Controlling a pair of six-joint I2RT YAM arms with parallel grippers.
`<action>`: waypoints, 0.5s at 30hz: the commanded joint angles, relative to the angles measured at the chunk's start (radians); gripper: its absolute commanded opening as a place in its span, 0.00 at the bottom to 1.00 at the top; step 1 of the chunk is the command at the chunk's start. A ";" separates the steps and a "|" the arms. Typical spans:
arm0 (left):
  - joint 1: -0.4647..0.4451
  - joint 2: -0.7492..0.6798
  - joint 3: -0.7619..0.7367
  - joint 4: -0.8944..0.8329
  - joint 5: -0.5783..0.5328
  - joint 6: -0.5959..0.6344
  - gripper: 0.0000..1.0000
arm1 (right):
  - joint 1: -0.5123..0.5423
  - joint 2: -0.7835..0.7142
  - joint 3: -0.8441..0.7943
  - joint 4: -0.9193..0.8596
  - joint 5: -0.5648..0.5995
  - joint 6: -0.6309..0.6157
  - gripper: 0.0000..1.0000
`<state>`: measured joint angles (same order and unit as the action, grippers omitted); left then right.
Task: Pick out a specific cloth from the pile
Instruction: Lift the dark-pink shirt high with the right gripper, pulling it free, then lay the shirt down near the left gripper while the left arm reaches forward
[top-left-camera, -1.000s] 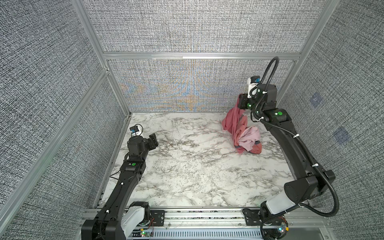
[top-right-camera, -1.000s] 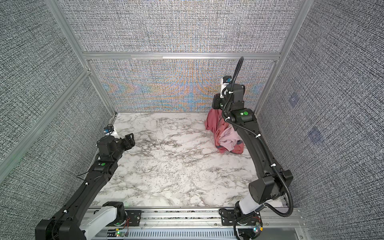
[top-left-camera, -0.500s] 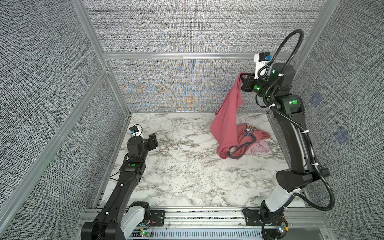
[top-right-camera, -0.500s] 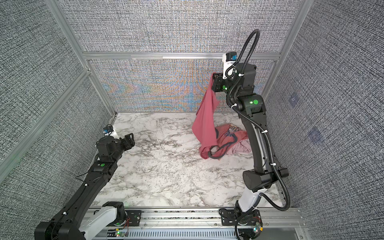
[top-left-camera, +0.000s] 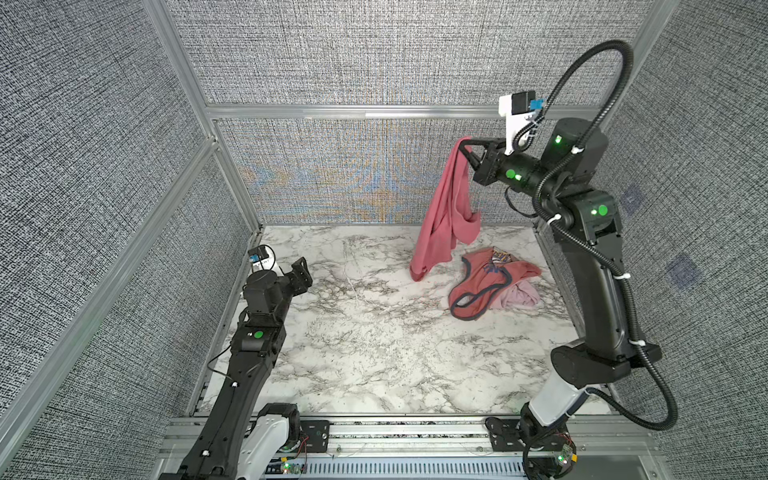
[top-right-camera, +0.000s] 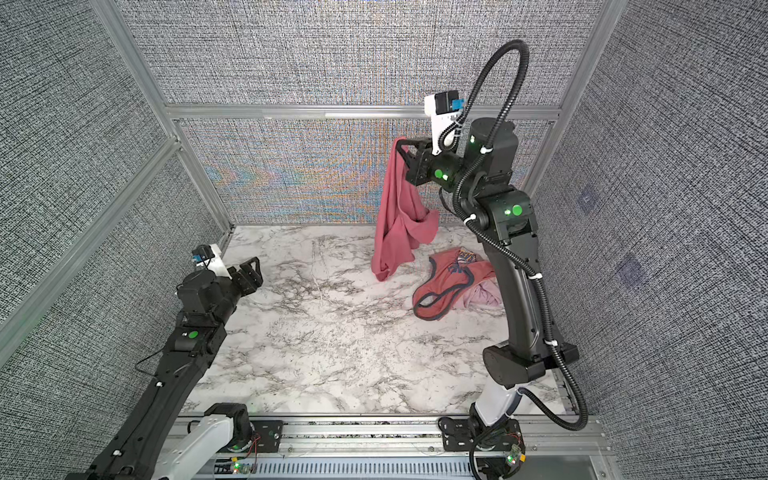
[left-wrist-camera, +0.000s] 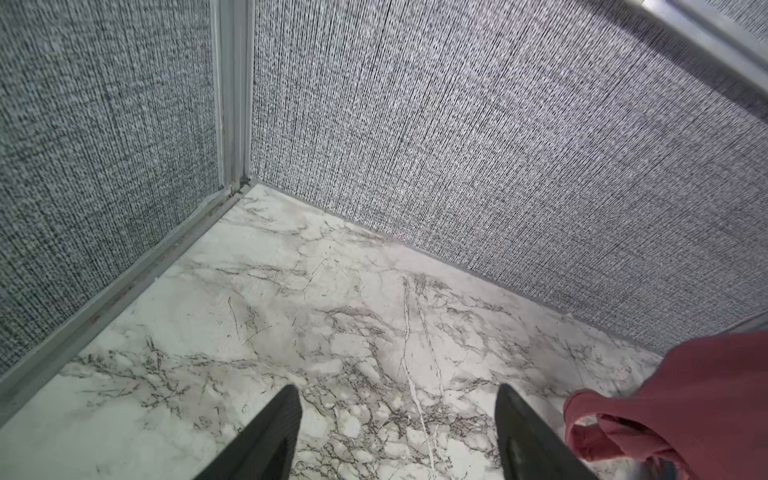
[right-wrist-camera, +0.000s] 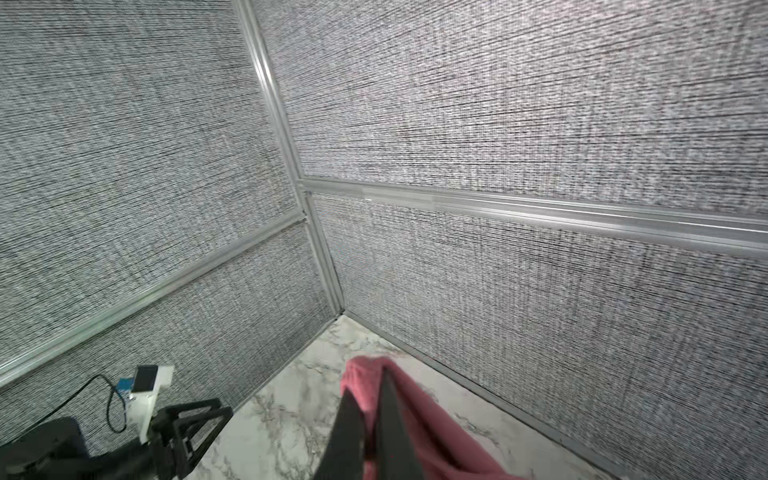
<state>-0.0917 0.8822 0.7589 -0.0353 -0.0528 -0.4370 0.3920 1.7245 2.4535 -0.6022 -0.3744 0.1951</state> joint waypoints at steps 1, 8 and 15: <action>0.000 -0.021 0.054 -0.093 -0.030 0.047 0.76 | 0.057 -0.003 0.019 0.013 -0.024 -0.029 0.00; 0.000 -0.074 0.133 -0.210 -0.072 0.072 0.76 | 0.150 -0.003 0.014 -0.019 0.013 -0.072 0.00; 0.001 -0.131 0.134 -0.238 -0.099 0.073 0.77 | 0.203 -0.007 -0.055 -0.041 0.055 -0.090 0.00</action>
<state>-0.0917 0.7635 0.8883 -0.2527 -0.1307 -0.3737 0.5774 1.7222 2.4115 -0.6498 -0.3466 0.1261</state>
